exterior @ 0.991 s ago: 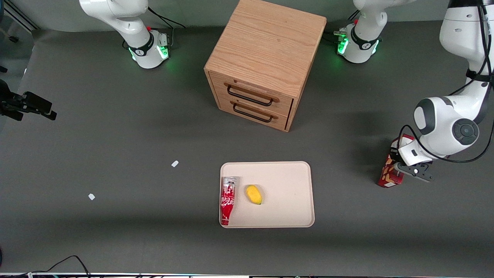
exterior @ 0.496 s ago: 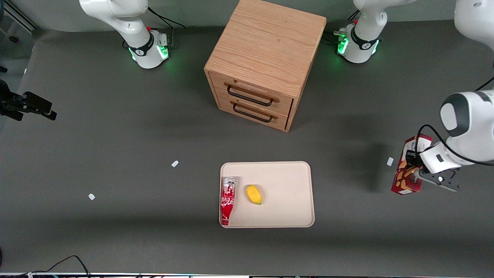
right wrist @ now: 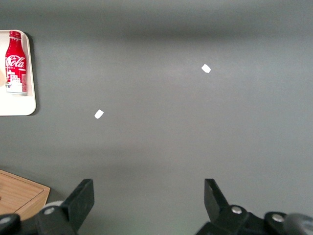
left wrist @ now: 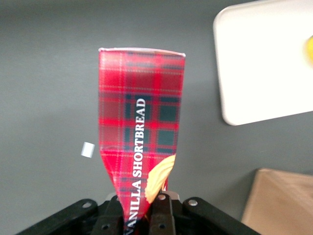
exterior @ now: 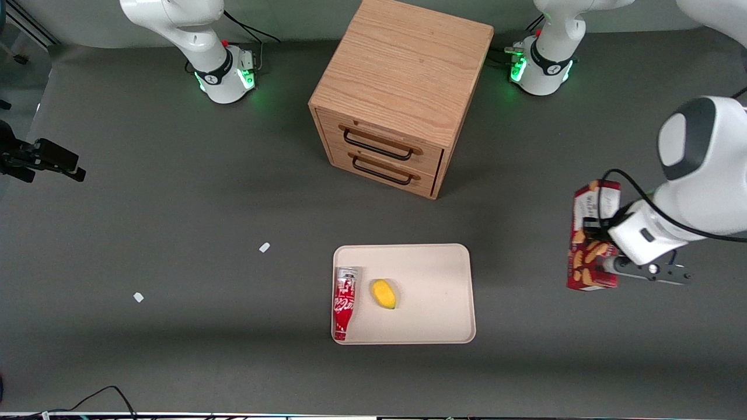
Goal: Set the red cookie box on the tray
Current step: 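Carry the upright box with the left gripper onto the white tray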
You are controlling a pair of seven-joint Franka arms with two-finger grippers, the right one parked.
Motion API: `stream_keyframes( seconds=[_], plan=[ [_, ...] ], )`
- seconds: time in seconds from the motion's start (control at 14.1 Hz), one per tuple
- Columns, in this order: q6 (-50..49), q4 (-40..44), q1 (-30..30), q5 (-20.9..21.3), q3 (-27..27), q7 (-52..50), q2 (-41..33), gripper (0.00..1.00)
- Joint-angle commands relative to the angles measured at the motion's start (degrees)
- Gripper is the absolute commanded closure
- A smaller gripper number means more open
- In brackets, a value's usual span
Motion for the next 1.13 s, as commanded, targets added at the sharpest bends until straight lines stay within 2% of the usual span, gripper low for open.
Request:
stream_keyframes(
  seconds=[0.0,0.28,0.5,0.85,1.06],
  plan=[
    [-3.09,9.59,-5.12,0.13,-1.14,-10.23,6.74,1.00],
    [0.85,20.39,-12.59,1.88,-0.89,-20.88,18.24,1.00],
    [8.58,20.15,-14.10,4.08,-0.62,-21.33,23.35,1.00],
    [18.25,20.24,-18.22,4.00,3.59,-22.83,31.00,1.00],
    [20.81,20.24,-19.28,3.91,5.09,-22.92,33.56,1.00]
  ],
)
